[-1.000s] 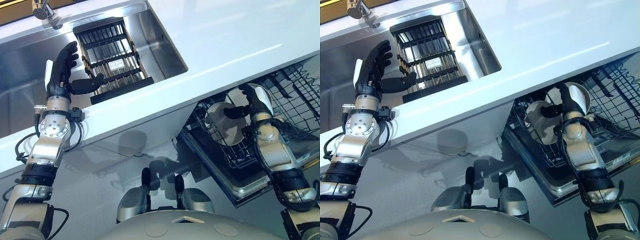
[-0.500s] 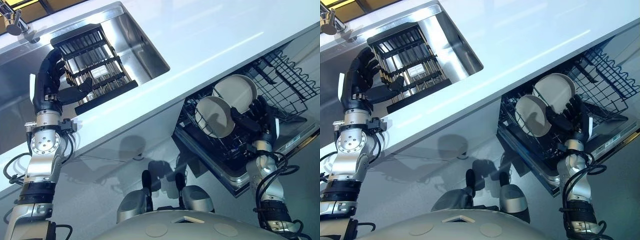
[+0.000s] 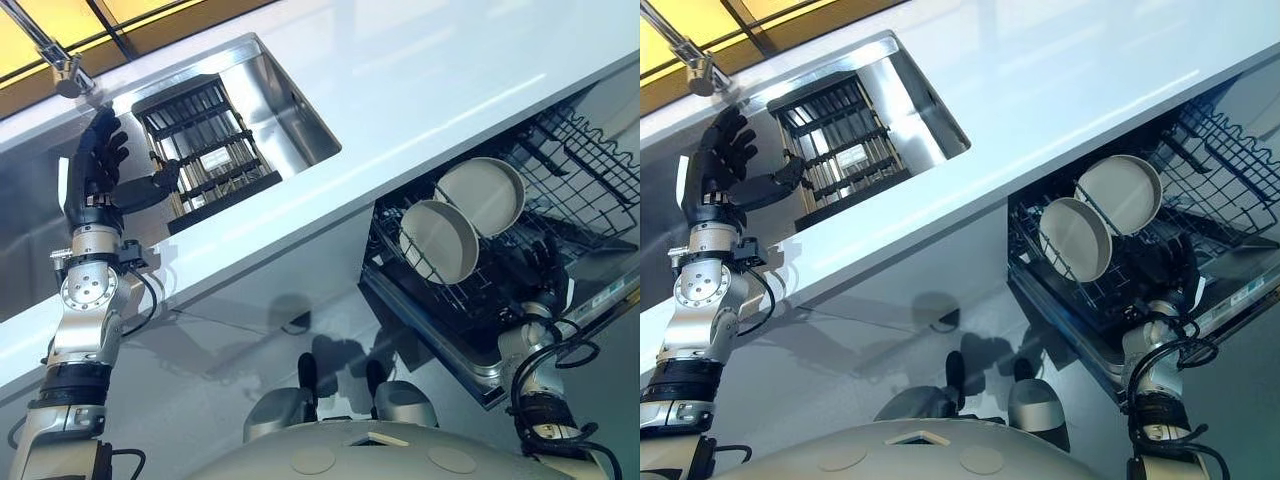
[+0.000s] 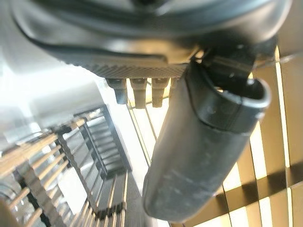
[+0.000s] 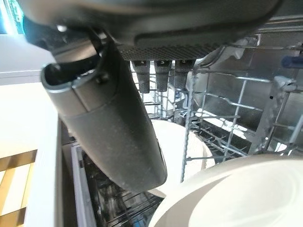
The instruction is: Pick up plates and place into dishwasher.
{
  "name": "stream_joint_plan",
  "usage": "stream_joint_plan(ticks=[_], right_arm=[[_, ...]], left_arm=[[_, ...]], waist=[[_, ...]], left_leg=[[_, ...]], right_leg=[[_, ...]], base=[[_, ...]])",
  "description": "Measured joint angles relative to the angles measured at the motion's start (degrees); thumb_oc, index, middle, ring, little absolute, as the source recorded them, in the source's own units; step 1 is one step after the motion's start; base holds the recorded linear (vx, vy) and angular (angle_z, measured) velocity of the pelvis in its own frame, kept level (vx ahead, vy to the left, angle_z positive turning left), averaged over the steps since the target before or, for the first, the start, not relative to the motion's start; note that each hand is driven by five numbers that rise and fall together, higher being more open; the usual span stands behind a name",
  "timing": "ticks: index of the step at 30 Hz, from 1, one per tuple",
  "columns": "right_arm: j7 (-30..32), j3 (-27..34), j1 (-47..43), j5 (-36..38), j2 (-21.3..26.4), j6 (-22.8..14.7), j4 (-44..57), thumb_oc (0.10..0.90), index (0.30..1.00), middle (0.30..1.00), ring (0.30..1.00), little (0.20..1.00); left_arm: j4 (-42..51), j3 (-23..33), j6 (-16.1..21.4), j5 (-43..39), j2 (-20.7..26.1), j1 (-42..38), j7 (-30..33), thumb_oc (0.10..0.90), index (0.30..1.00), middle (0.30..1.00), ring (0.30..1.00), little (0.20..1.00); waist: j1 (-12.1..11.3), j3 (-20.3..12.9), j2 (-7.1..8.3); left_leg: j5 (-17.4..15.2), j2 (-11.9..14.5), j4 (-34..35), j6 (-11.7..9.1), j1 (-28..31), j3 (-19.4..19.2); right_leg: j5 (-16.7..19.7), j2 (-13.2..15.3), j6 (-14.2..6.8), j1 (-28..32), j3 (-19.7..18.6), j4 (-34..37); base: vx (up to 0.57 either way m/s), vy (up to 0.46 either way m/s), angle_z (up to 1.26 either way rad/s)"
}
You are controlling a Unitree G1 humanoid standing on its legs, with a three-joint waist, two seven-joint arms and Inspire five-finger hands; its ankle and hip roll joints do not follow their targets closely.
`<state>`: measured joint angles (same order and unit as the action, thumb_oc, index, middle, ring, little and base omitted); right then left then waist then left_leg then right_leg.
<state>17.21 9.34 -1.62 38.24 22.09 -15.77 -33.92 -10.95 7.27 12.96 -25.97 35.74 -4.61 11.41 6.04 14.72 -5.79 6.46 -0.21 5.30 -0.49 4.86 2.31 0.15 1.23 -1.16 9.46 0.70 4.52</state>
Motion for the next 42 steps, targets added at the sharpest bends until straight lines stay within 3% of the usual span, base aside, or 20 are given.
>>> stream_joint_plan(ticks=[4, 8, 11, 18, 22, 25, 31, 35, 39, 42], right_arm=[[3.47, -1.79, -2.04, -1.27, 1.63, -1.92, -2.02, 0.8, 0.9, 0.9, 0.9, 0.9], [11.92, -2.61, -2.95, -8.24, 1.63, -8.63, -1.67, 0.8, 0.9, 0.9, 0.9, 0.9], [14.97, -2.91, -2.98, -13.13, 1.61, -12.21, -0.62, 0.8, 0.9, 0.9, 0.9, 0.9], [22.29, -1.85, -2.77, -18.49, 1.6, -15.15, -0.58, 0.8, 0.9, 0.9, 0.9, 0.9], [29.45, 0.45, -2.68, -24.24, 1.58, -15.64, -0.28, 0.8, 0.9, 0.9, 0.9, 0.9], [31.38, 1.3, -2.52, -27.97, 1.66, -15.65, 0.73, 0.8, 0.9, 0.9, 0.9, 0.9], [31.38, 1.43, -1.09, -29.91, 1.69, -15.61, 1.52, 0.8, 0.9, 0.9, 0.9, 0.9], [28.39, 1.61, -0.64, -24.93, 1.66, -15.49, 1.3, 0.8, 0.9, 0.9, 0.9, 0.9], [16.47, 1.74, -0.54, -12.35, 1.63, -14.61, 0.14, 0.8, 0.9, 0.9, 0.9, 0.9], [6.26, 1.56, -0.96, -2.32, 1.63, -11.36, -2.56, 0.8, 0.9, 0.9, 0.9, 0.9]], left_arm=[[-0.96, -0.63, 0.0, -0.89, 0.33, -0.37, 0.02, 0.8, 0.9, 0.9, 0.9, 0.9], [-1.18, -1.98, 0.0, -1.15, 0.31, -0.38, 0.49, 0.8, 0.9, 0.9, 0.9, 0.9], [-1.47, -2.47, 0.0, -1.17, 0.28, -0.38, 0.69, 0.8, 0.9, 0.9, 0.9, 0.9], [-1.49, -2.45, 0.0, -1.6, 0.14, -0.37, 1.15, 0.8, 0.9, 0.9, 0.9, 0.9], [-1.5, -2.46, 0.01, -1.6, -0.08, -0.37, 1.96, 0.8, 0.9, 0.9, 0.9, 0.9], [-1.49, -2.46, 0.01, -1.59, -0.15, -0.37, 1.96, 0.8, 0.9, 0.9, 0.9, 0.9], [-1.5, -2.44, 0.01, -1.6, -0.33, -0.37, 1.91, 0.8, 0.9, 0.9, 0.9, 0.9], [-1.53, -2.38, 0.01, -1.62, -0.33, -0.49, 1.76, 0.8, 0.9, 0.9, 0.9, 0.9], [-1.6, -2.35, 0.0, -1.62, -0.32, -0.5, 1.56, 0.8, 0.9, 0.9, 0.9, 0.9], [-1.82, -2.29, 0.0, -1.63, -0.31, -0.7, 0.54, 0.8, 0.9, 0.9, 0.9, 0.9]], waist=[[-0.08, 0.29, -1.16], [-0.42, 1.3, -3.63], [-0.55, 1.88, -4.61], [-0.02, 2.71, -4.85], [0.4, 3.07, -4.76], [0.81, 3.1, -4.72], [0.89, 3.19, -4.6], [0.95, 3.94, -4.04], [0.94, 4.17, -3.69], [0.68, 4.22, -3.63]], left_leg=[[0.57, -0.1, -0.14, 0.04, -1.08, 1.09], [1.45, -0.36, -0.19, 0.31, -2.59, 2.03], [1.44, -0.35, -0.19, 0.3, -2.6, 2.0], [1.24, -0.14, -0.19, -0.04, -3.55, 1.81], [1.35, -0.18, -0.2, 0.11, -3.54, 1.24], [1.35, -0.06, -0.21, 0.1, -3.49, 1.08], [1.22, 0.12, -0.19, -0.06, -3.56, 0.44], [1.22, 0.13, -0.2, -0.04, -3.47, 0.03], [1.23, 0.17, -0.21, -0.03, -3.41, -0.05], [1.24, 0.22, -0.21, -0.02, -3.29, -0.28]], right_leg=[[0.03, 0.0, 0.05, -0.71, 0.73, -0.14], [0.05, 0.13, 0.09, -2.04, 1.65, -0.61], [0.03, 0.12, 0.09, -2.11, 1.66, -0.57], [-0.05, -0.02, 0.2, -3.31, 1.65, -0.94], [-0.06, 0.05, 0.19, -3.36, 1.53, -0.8], [-0.06, -0.03, 0.19, -3.37, 1.48, -0.73], [-0.14, -0.13, 0.21, -4.06, 1.02, -1.17], [-0.17, -0.07, 0.26, -4.26, 0.94, -1.54], [-0.15, -0.09, 0.29, -4.21, 0.89, -1.54], [-0.14, -0.12, 0.29, -4.12, 1.02, -1.54]], base=[[-0.03, -0.017, 0.14], [-0.01, 0.018, 0.12], [0.0, 0.004, 0.02], [0.0, 0.002, -0.01], [0.0, 0.006, -0.03], [0.0, 0.0, 0.0], [-0.02, -0.01, -0.06], [-0.01, -0.013, -0.04], [-0.01, -0.027, -0.01], [-0.03, -0.046, 0.0]])
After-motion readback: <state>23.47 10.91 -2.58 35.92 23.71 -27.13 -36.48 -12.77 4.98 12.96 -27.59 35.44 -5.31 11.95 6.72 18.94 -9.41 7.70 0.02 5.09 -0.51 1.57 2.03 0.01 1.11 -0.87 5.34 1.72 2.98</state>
